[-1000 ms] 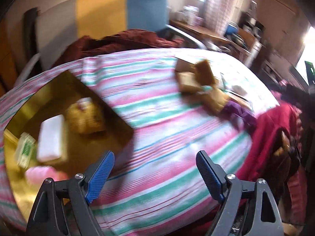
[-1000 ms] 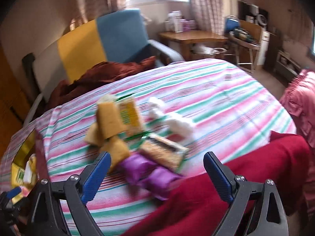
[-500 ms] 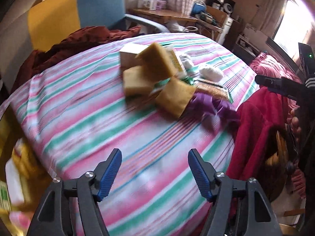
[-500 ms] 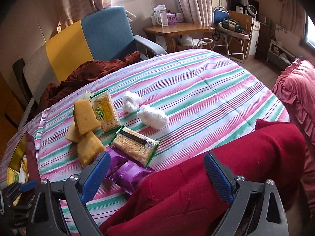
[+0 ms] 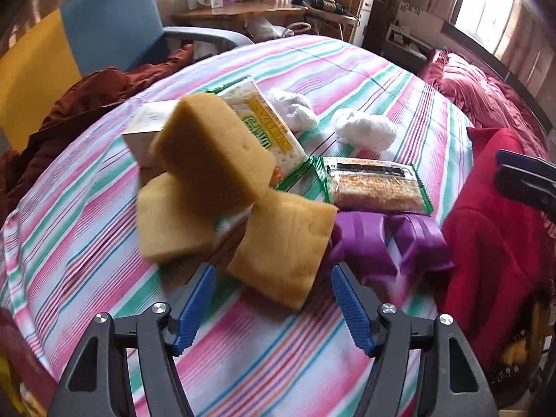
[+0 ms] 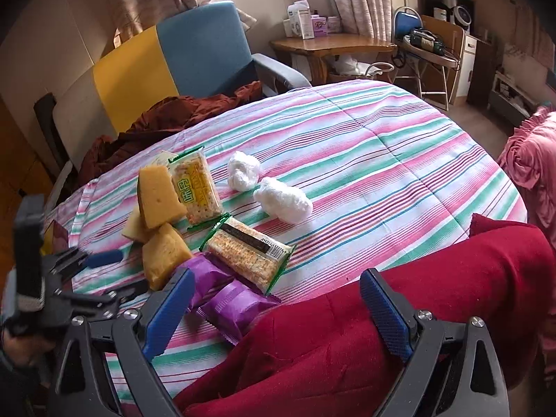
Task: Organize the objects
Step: 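Move both tools back toward the sponges and purple snacks, then grasp a yellow sponge with the left tool while the right tool grasps a purple snack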
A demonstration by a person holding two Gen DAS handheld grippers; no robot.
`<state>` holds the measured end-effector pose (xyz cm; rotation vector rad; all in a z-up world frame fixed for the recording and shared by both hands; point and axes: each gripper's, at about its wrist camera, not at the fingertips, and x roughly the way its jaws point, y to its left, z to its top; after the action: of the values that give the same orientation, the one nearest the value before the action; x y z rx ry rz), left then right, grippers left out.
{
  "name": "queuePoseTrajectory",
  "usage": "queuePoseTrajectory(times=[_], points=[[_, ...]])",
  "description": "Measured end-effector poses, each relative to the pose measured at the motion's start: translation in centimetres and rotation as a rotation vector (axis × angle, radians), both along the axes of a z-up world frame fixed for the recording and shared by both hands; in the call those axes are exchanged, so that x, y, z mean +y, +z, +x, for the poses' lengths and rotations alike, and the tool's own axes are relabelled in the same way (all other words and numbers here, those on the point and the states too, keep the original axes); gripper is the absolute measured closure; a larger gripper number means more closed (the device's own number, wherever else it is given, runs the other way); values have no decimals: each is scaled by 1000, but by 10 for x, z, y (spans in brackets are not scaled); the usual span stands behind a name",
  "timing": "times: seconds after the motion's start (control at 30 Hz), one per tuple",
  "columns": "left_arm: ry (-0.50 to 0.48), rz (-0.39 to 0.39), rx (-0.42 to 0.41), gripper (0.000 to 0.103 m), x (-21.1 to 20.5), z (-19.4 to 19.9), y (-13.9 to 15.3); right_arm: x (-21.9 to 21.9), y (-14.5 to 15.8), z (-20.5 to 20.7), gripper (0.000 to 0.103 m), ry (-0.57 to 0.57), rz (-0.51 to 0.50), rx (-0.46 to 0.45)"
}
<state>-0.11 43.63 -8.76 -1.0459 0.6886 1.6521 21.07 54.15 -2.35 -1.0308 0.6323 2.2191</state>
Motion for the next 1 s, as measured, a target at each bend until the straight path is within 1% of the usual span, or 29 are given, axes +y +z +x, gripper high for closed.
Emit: queuePoseTrajectory(times=[0.1, 0.17, 0.23, 0.3, 0.33, 0.4, 0.5, 0.6, 0.67, 0.8, 0.87, 0.93, 1.0], points=[[-10, -11, -4, 33, 13, -3, -10, 1, -2, -1, 7, 7, -4, -8], [-2, -20, -31, 33, 19, -9, -18, 1, -3, -2, 7, 10, -4, -13], [6, -20, -86, 36, 20, -15, -25, 1, -4, -4, 6, 13, -4, -19], [7, 5, -95, 42, 13, -14, -23, -1, -4, -6, 6, 18, -1, -29], [10, 9, -92, 43, 8, -12, -22, -1, -4, -6, 6, 19, -2, -33], [34, 19, -92, 44, -7, -9, -22, -2, -4, -8, 6, 24, -5, -40], [95, 41, -111, 44, -36, -5, -20, -5, -1, -13, 6, 38, -3, -42], [141, 49, -84, 44, -65, -1, -20, -11, 2, -23, 6, 69, -9, -52], [162, 57, -73, 44, -87, 5, -19, -18, 4, -34, 6, 112, -23, -60], [202, 75, -69, 44, -126, 12, -17, -32, -3, -64, 6, 178, -67, -123], [213, 84, -65, 44, -138, 13, -18, -36, -11, -80, 7, 204, -96, -158], [226, 100, -72, 44, -149, 13, -19, -38, -19, -94, 8, 204, -101, -206], [233, 115, -79, 44, -156, 12, -20, -35, -28, -105, 11, 196, -127, -239]])
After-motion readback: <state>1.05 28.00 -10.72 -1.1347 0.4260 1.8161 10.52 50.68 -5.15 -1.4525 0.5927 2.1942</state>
